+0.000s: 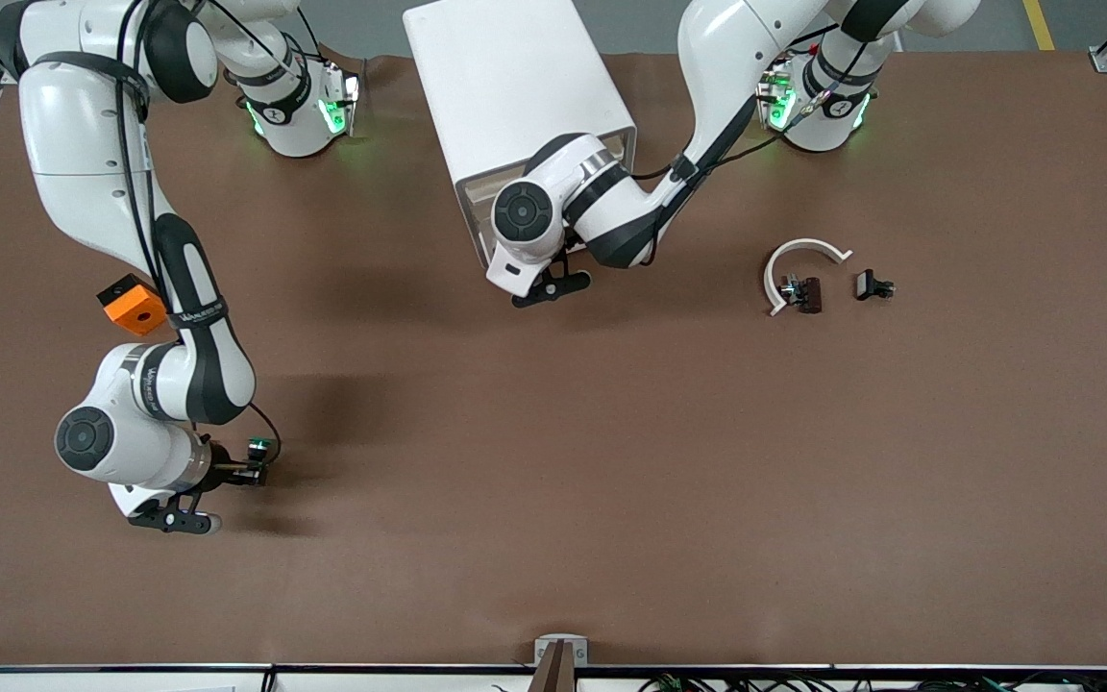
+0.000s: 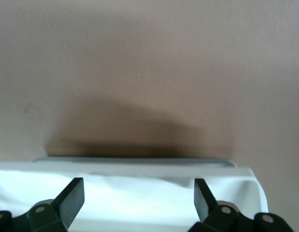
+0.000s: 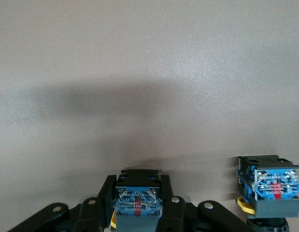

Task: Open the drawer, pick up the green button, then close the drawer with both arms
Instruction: 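Set the button beside the red button while the left gripper pushes the drawer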

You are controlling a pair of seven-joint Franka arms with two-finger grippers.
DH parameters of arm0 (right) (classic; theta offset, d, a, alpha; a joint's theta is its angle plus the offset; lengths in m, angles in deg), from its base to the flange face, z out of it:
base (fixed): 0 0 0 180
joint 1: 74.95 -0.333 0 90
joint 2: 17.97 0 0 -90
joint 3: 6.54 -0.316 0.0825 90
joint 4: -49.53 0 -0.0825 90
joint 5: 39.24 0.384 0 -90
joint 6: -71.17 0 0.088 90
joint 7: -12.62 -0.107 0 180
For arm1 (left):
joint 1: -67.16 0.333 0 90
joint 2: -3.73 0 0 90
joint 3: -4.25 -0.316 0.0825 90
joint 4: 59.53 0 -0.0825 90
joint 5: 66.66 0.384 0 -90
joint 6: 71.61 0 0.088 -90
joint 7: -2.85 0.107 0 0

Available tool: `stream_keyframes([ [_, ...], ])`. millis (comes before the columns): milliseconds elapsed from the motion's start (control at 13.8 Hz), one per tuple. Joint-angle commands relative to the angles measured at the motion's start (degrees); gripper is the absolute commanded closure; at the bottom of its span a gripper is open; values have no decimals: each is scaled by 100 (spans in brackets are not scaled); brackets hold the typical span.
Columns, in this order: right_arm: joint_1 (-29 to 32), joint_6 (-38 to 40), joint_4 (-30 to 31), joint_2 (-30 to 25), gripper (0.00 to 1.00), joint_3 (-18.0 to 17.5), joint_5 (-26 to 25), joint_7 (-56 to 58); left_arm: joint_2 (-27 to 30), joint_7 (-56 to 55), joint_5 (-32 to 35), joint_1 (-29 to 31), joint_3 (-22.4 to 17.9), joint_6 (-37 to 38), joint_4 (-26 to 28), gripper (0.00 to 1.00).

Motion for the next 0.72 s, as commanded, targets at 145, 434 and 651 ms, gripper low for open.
stream_keyframes([
  [145,81,18,-256,99,0,-79,-7,159,64,-116,-491,33,148,76,76,0],
  [434,82,507,-484,-24,0,-71,-139,309,64,-116,-799,33,227,76,76,0],
  [651,81,1255,-678,-251,0,-62,-113,283,64,-107,-1054,33,253,172,58,0],
])
